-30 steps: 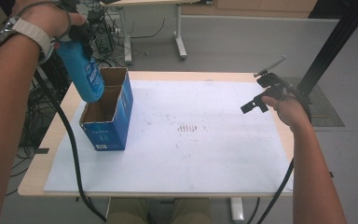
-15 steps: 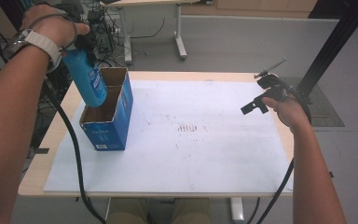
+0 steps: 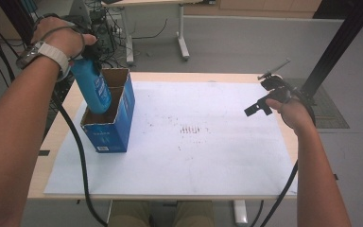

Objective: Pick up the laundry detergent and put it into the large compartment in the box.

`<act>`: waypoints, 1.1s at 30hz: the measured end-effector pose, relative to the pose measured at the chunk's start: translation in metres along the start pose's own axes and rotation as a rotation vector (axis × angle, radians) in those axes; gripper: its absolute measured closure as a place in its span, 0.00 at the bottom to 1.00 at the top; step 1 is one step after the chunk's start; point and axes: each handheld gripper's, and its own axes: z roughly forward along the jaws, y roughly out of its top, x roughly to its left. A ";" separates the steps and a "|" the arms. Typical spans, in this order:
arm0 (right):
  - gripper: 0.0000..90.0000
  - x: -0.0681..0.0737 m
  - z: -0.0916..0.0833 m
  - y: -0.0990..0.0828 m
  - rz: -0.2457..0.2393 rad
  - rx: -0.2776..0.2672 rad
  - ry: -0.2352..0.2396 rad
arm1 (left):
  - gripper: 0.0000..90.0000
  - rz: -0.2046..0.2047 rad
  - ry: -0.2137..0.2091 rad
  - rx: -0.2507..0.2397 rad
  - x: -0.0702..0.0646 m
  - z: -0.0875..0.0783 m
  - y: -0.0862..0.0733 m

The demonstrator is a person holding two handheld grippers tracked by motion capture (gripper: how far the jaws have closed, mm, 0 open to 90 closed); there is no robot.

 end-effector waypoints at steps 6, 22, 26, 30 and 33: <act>0.08 -0.001 0.000 -0.001 0.002 0.000 0.001 | 0.43 0.001 -0.003 0.008 0.001 0.005 0.002; 0.08 0.001 0.000 -0.001 0.005 -0.002 0.002 | 0.43 0.001 0.002 0.019 0.002 0.021 0.003; 0.08 0.001 0.000 -0.003 0.003 -0.004 0.003 | 0.43 0.007 -0.002 0.017 0.002 0.027 0.003; 0.08 0.001 0.000 -0.003 0.007 -0.004 0.005 | 0.43 0.013 -0.001 0.022 0.002 0.033 0.005; 0.08 0.001 0.000 -0.003 0.008 -0.005 0.005 | 0.43 0.014 0.000 0.022 0.001 0.036 0.005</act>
